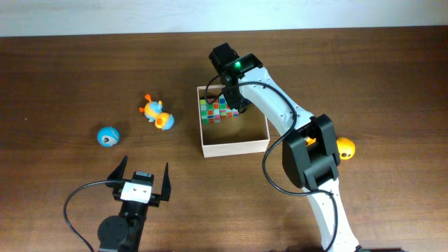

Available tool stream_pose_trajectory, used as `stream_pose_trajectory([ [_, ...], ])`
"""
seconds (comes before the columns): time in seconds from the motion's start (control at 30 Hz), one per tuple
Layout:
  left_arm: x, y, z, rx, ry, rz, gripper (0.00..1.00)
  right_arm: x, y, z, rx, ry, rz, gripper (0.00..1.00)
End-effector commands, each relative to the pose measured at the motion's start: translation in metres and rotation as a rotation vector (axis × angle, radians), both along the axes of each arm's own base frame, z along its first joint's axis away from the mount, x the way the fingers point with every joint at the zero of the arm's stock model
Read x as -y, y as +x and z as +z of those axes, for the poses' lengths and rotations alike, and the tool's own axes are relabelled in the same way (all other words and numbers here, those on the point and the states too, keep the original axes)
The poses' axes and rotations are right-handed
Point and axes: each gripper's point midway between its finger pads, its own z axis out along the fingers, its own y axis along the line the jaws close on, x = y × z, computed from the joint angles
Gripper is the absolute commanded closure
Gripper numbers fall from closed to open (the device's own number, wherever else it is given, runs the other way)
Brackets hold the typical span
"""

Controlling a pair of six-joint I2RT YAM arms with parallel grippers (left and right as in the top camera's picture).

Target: Pack container

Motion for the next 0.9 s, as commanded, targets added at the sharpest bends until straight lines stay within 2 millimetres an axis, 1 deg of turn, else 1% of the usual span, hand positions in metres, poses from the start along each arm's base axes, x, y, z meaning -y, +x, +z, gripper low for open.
stream_pose_trajectory([
  [0.0, -0.0014, -0.0001, -0.0018, -0.003, 0.016, 0.004, 0.01, 0.0004, 0.0025, 0.0242, 0.050, -0.003, 0.014, 0.65],
  [0.5, -0.0014, -0.0001, -0.0018, -0.003, 0.016, 0.004, 0.01, 0.0005, 0.0021, 0.0240, 0.042, -0.013, 0.044, 0.65],
  [0.87, -0.0014, -0.0001, -0.0018, -0.003, 0.016, 0.004, 0.01, -0.0034, -0.0002, 0.0226, 0.017, -0.015, 0.121, 0.65],
])
